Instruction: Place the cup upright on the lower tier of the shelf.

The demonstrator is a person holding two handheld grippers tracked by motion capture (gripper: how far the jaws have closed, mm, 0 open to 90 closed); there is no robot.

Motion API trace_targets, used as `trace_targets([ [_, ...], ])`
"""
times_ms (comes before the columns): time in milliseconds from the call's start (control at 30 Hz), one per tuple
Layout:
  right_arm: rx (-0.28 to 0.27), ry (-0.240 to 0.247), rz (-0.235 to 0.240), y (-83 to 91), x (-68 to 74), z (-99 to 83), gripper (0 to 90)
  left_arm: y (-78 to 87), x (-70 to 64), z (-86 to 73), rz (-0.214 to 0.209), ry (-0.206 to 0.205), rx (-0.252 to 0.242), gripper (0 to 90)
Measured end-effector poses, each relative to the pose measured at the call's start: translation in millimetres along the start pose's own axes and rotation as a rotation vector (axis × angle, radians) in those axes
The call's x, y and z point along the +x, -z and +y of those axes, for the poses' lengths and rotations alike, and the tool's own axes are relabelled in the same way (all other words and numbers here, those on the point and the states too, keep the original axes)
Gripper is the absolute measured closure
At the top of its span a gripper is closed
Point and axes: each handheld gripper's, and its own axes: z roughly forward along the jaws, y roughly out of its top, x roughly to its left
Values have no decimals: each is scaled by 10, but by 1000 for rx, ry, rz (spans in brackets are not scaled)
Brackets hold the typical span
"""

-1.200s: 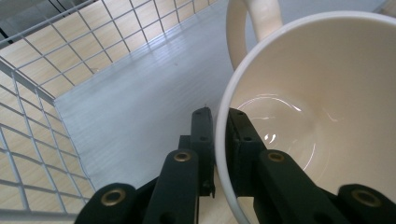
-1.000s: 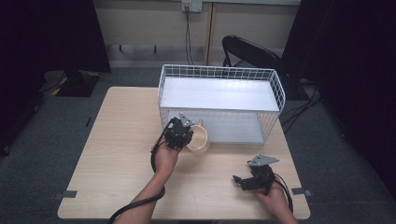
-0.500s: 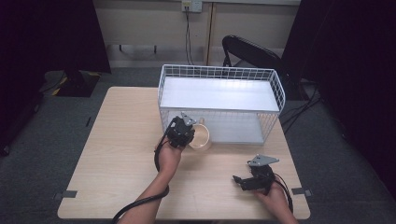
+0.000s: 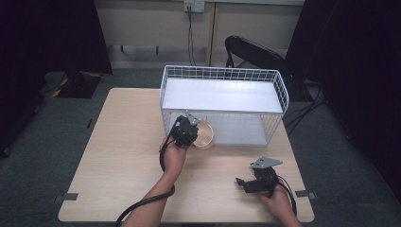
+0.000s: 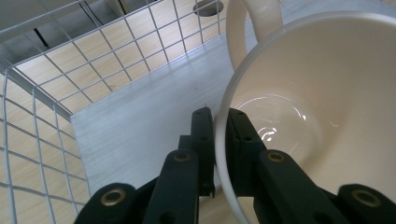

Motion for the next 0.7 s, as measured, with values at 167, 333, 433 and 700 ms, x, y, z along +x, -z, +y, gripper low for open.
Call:
trace_targets([
  [167, 0, 0, 0, 0, 0, 0, 115, -24, -5, 0, 10, -4, 6, 829],
  [333, 0, 0, 0, 0, 0, 0, 115, -58, -15, 16, 23, -10, 7, 829],
  [433, 0, 0, 0, 0, 0, 0, 115, -72, -5, 16, 24, -3, 10, 828],
  [700, 0, 0, 0, 0, 0, -1, 115, -111, 8, 22, 58, -6, -4, 828],
])
